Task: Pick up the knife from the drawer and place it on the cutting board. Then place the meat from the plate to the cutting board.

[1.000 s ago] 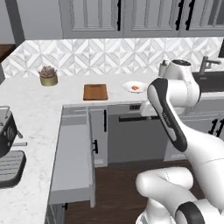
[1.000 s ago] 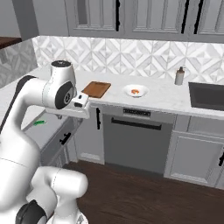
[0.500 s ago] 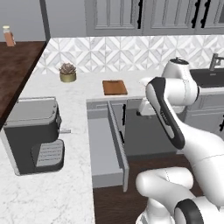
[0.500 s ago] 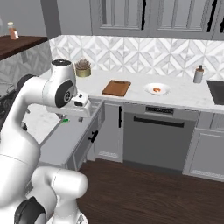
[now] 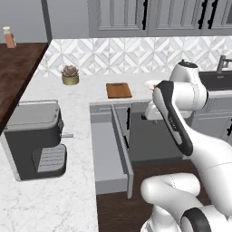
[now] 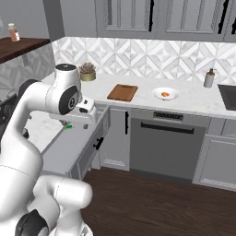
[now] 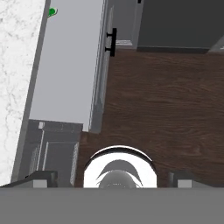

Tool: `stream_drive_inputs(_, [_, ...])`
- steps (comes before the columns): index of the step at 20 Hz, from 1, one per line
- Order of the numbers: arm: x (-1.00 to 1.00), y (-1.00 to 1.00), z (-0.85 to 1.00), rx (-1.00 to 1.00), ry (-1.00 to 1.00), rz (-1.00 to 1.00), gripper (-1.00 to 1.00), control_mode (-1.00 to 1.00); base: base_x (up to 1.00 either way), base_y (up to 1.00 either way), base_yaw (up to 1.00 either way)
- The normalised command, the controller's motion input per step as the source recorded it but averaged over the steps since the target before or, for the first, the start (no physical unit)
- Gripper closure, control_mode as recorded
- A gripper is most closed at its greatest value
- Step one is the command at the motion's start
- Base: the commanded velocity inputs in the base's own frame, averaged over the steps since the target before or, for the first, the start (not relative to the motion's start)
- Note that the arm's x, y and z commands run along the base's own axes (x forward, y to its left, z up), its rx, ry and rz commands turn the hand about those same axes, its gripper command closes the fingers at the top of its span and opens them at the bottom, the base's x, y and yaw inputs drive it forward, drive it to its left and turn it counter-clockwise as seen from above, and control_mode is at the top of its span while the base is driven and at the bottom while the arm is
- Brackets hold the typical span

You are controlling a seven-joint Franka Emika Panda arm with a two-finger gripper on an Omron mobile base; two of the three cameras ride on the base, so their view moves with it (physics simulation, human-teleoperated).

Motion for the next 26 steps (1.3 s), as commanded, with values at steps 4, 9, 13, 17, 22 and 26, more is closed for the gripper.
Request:
stream_drive_inputs(4, [0.07,0.00,-0.06,-0.01,0.00,0.00,-1.00,-1.00,0.00,0.00,0.00])
stream_drive_inputs(9, [0.85,0.19,-0.55,-0.03,0.02,0.00,-1.00,-1.00,0.00,0.00,0.00])
stream_drive_inputs(13, [0.84,0.69,-0.90,0.00,0.14,0.03,-1.00,-1.00,0.00,0.00,0.00])
stream_drive_inputs(17, [0.66,0.35,-0.90,0.00,0.08,0.10,-1.00,-1.00,0.00,0.00,0.00])
stream_drive_inputs(22, [0.49,0.01,-0.69,-0.07,0.02,0.03,-1.00,-1.00,0.00,0.00,0.00])
stream_drive_inputs(26, [0.31,0.02,-0.59,-0.01,0.00,0.00,-1.00,-1.00,0.00,0.00,0.00])
